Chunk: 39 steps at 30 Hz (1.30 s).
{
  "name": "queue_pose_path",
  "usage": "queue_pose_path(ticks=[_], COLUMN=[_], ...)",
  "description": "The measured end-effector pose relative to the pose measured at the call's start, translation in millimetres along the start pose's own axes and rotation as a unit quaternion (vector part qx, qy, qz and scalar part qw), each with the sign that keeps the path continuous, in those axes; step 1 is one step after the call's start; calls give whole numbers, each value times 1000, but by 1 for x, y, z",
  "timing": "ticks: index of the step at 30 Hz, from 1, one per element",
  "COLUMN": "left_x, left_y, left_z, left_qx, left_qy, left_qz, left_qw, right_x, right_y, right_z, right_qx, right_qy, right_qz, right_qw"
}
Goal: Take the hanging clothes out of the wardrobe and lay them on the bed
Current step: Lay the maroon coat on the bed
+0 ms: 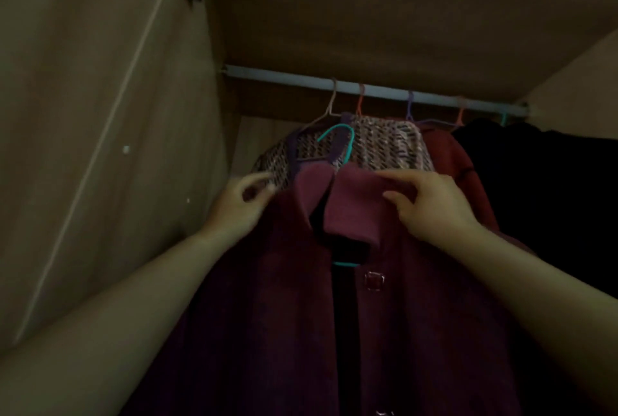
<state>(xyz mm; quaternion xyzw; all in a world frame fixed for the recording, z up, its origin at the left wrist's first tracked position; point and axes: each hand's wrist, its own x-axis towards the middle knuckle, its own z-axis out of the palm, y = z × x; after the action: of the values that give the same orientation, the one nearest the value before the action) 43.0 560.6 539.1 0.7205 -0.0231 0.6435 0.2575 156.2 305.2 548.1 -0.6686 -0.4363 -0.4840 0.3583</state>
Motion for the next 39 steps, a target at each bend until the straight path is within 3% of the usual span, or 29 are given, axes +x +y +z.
queue_pose_path(ticks=[2, 4, 7, 11, 15, 22, 28, 34, 39], left_x=[33, 59, 81, 108, 146, 192, 187, 151, 81], left_y=[12, 28, 25, -12, -21, -18, -58, -105, -104], left_z=[0, 5, 26, 39, 35, 32, 31, 32, 23], left_qx=[-108, -137, -79, 89, 132, 145, 183, 178, 178], left_qy=[45, 32, -14, -25, -19, 29, -2, 9, 42], left_qz=[-7, 12, 63, 52, 51, 127, 125, 112, 106], left_qw=[993, 990, 995, 994, 990, 981, 975, 978, 978], right_x=[33, 62, 102, 157, 208, 254, 254, 211, 136], right_y=[-3, -5, -7, -16, -24, -31, -38, -40, -43], right_z=[20, 41, 63, 73, 76, 105, 141, 158, 160], right_qx=[-11, -10, -8, -27, -42, -83, -102, -213, -150], right_qy=[3, 14, 29, 31, 48, 104, 76, 145, 108], right_qz=[10, 3, -9, -17, -24, -44, -40, -98, -126], right_qw=[1000, 1000, 1000, 999, 998, 990, 991, 961, 975])
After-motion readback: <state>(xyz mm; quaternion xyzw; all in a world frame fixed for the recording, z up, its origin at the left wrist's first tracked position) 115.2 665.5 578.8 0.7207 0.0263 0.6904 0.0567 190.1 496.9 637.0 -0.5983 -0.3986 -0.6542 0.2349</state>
